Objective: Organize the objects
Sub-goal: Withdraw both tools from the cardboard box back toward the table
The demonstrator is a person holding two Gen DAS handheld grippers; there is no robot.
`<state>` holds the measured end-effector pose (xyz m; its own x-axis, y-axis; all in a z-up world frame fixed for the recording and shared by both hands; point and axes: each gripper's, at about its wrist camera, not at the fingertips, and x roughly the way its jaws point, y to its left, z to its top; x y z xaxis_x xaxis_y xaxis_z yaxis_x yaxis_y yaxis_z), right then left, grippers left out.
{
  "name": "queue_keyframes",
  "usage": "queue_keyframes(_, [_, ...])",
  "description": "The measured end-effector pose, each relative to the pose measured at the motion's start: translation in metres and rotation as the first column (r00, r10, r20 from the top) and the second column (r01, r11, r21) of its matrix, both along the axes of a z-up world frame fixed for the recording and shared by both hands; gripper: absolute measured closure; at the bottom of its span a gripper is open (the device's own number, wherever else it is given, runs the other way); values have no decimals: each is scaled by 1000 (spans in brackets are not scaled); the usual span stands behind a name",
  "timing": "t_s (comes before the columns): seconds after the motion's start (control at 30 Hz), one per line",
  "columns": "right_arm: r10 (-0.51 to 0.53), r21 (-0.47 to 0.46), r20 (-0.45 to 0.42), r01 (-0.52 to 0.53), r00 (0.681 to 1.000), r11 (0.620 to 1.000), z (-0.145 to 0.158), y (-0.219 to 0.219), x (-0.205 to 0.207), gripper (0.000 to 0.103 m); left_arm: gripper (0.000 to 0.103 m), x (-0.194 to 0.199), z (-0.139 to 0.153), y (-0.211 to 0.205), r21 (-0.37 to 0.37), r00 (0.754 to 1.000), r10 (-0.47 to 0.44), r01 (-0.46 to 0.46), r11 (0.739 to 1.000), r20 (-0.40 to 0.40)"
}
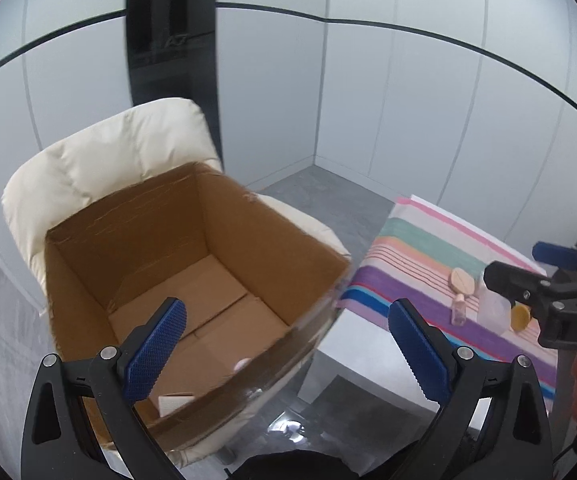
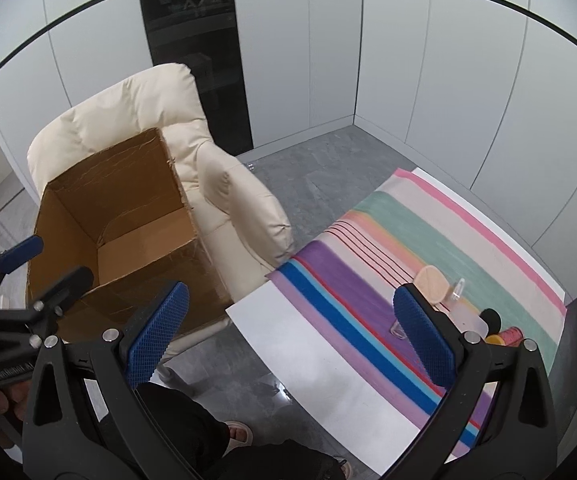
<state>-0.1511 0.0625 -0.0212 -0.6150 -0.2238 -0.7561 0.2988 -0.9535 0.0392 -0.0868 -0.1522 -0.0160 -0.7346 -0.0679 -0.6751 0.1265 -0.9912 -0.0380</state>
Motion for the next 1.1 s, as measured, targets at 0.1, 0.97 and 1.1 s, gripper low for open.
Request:
queue_keyframes(0.1, [-5,12,-9,5,1000,1000,0,7,2,0,2,-3,-3,10,-9,1000,-19,19,1000,3])
queue_keyframes(0.97, [-211,-8,7,211,977,977,0,130,33,0,1,-21,-13,107,-21,980,-198,198,980,31])
queue_keyframes(1.1, [-249,-13,11,249,968,968,-1,148,39,0,1,-22,-14,124,-11,971,-235,235,972,45])
